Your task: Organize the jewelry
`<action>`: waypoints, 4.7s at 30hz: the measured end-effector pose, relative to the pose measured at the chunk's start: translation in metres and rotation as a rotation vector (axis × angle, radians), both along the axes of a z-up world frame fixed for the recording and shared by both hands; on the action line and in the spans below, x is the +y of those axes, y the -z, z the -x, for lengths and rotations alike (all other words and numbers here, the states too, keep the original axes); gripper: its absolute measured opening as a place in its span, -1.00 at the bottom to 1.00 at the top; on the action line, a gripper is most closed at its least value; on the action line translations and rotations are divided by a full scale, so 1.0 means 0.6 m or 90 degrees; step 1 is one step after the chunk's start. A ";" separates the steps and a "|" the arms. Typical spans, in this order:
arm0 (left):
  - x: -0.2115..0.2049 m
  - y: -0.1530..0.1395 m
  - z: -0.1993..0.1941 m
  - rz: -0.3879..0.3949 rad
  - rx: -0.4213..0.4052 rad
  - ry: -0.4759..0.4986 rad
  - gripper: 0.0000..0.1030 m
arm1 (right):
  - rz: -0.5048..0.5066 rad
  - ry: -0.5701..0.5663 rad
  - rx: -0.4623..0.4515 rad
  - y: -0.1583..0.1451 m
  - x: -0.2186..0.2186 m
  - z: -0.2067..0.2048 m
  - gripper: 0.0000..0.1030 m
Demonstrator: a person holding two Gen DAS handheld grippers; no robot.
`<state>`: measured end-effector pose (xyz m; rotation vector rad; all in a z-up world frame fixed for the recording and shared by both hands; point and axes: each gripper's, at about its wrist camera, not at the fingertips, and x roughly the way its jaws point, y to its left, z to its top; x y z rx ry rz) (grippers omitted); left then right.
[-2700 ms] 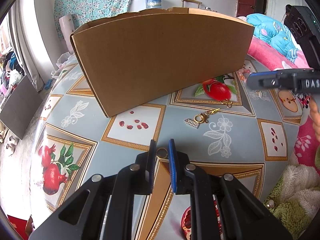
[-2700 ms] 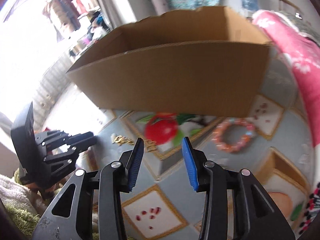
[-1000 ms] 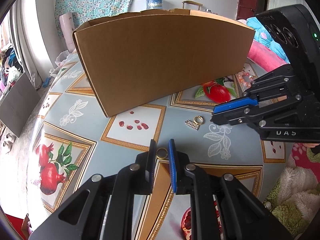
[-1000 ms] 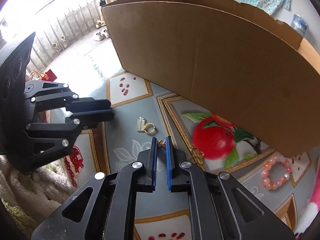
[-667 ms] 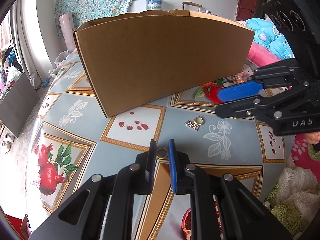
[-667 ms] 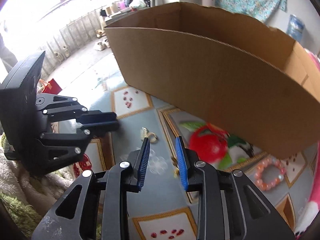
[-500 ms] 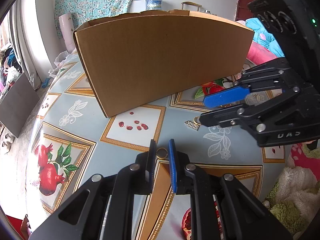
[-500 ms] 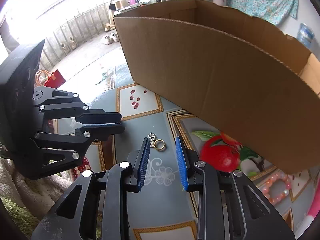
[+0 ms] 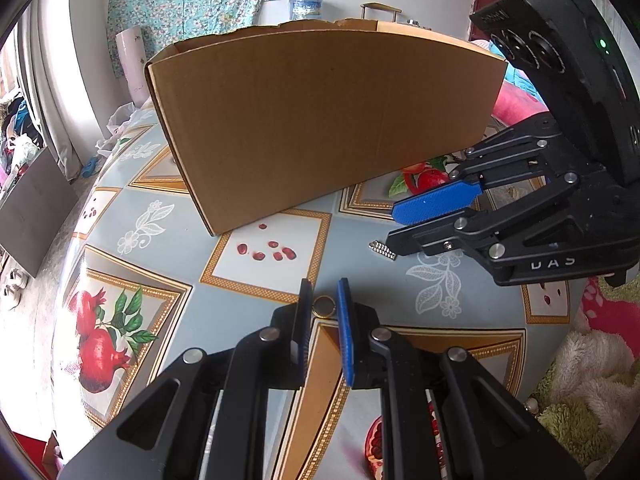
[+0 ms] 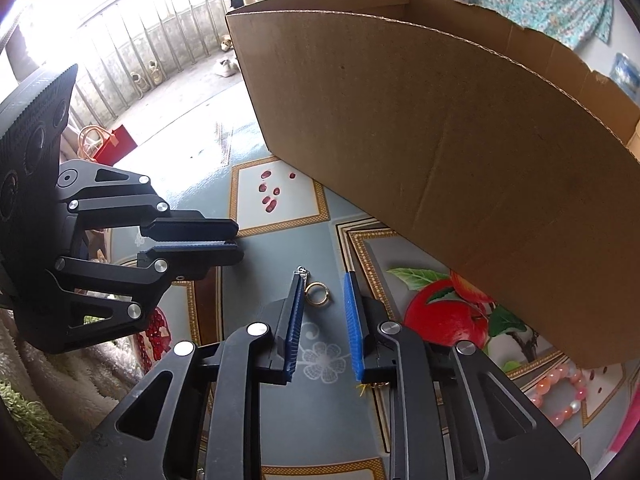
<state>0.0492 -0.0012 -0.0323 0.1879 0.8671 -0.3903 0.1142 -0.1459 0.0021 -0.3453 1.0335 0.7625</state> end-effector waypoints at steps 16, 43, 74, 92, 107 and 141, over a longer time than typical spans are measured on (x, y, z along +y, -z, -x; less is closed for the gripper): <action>0.005 -0.001 0.002 0.006 -0.004 0.005 -0.77 | -0.001 0.013 -0.016 0.000 0.000 0.009 -0.81; -0.011 -0.258 -0.122 0.021 -0.149 0.065 -0.77 | -0.167 0.055 -0.183 -0.247 -0.115 -0.044 -0.81; -0.149 -0.109 -0.421 0.111 0.301 0.014 -0.59 | -0.079 0.222 0.088 -0.147 -0.196 -0.268 -0.56; 0.010 -0.277 -0.109 0.159 -0.071 0.052 -0.02 | -0.284 0.189 -0.114 -0.280 -0.258 -0.025 0.04; 0.018 -0.054 -0.010 0.122 0.034 -0.012 0.07 | -0.232 0.267 0.058 -0.062 -0.206 0.065 0.01; -0.074 0.006 -0.039 -0.043 0.001 0.110 -0.70 | -0.191 0.297 0.054 0.003 -0.171 0.080 -0.26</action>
